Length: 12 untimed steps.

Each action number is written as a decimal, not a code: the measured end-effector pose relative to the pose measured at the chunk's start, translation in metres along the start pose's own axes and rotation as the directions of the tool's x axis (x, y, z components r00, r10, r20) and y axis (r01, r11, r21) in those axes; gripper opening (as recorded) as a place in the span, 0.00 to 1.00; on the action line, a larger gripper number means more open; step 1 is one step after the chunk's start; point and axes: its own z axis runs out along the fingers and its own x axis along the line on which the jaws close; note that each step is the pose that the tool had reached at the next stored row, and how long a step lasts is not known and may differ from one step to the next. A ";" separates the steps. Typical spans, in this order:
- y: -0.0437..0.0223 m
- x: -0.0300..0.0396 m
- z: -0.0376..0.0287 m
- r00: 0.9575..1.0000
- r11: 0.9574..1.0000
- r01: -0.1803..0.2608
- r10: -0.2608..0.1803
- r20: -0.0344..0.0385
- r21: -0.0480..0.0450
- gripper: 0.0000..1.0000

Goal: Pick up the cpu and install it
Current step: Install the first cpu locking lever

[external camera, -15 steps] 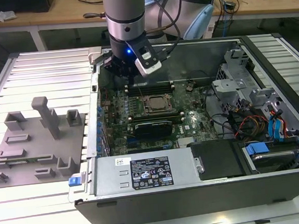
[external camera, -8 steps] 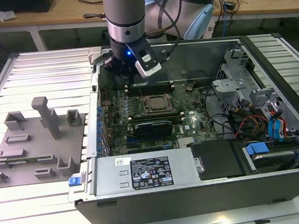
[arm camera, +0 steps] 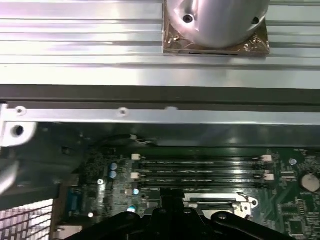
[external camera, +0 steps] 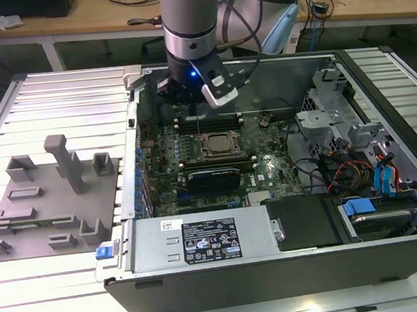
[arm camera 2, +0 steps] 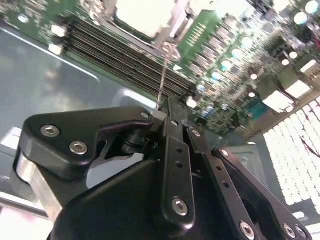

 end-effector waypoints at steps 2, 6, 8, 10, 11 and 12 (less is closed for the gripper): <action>-0.0009 -0.0094 -0.0001 1.000 1.000 0.000 0.000 -0.002 0.000 0.11; -0.0025 -0.0228 -0.0003 1.000 1.000 -0.001 0.001 -0.004 0.000 0.11; -0.0028 -0.0254 -0.0003 1.000 1.000 -0.001 0.001 -0.004 0.000 0.11; -0.0028 -0.0254 -0.0003 1.000 1.000 -0.001 0.001 -0.004 0.000 0.11; -0.0027 -0.0254 -0.0003 1.000 1.000 -0.001 0.001 -0.004 0.000 0.11; -0.0028 -0.0255 0.0002 1.000 1.000 -0.003 0.003 -0.004 0.007 0.11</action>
